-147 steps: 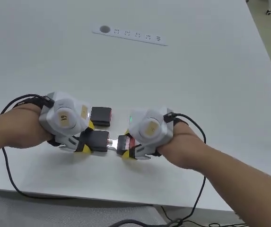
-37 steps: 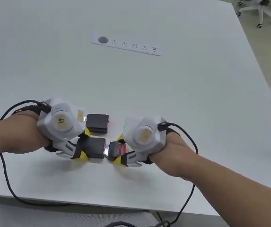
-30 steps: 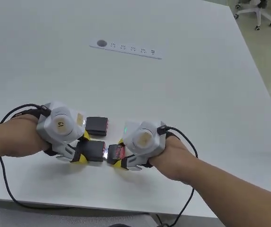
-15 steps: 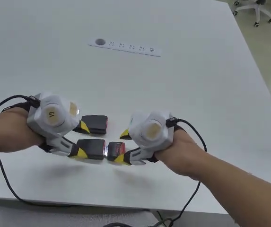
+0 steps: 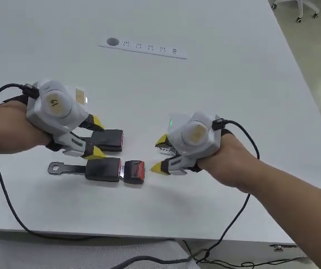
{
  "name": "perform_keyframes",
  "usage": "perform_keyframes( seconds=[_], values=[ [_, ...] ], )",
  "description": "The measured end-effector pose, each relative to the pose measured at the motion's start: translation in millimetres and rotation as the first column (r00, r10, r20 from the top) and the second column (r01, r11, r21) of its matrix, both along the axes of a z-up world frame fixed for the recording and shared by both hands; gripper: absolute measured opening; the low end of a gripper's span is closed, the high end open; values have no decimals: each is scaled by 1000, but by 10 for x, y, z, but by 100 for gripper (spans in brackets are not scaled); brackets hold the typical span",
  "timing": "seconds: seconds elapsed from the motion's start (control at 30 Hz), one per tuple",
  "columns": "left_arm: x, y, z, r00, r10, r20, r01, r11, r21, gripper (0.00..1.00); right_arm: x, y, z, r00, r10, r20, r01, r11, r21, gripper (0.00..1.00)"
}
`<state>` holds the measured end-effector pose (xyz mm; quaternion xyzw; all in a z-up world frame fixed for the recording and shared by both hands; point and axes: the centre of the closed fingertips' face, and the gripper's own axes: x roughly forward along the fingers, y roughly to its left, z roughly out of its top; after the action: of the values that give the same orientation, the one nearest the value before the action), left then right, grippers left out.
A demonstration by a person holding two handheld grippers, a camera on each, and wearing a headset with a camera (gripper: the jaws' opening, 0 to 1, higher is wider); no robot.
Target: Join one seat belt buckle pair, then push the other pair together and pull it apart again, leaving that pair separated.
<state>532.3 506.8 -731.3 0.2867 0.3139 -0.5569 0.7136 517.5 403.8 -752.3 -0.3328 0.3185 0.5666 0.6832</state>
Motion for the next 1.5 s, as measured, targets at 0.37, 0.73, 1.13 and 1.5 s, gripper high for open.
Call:
perform_keyframes(
  seconds=[0.37, 0.73, 1.13, 1.5],
  values=[
    [228, -18, -95, 1000, -22, 0, 22, 999, 40, 38, 238, -494, -45, 998, -66, 11, 67, 997, -42, 34],
    [261, 59, -312, 995, -97, -40, 101, 987, 123, 38, 398, -727, -189, 998, -59, -1, 58, 994, -88, 37],
    [325, 95, -565, 987, -145, -68, 154, 976, 152, 35, 380, -743, -381, 999, 1, -53, -6, 996, -93, 32],
    [309, 109, -615, 982, -169, -84, 180, 972, 150, 34, 392, -747, -428, 997, 19, -77, -26, 996, -91, 32]
  ],
)
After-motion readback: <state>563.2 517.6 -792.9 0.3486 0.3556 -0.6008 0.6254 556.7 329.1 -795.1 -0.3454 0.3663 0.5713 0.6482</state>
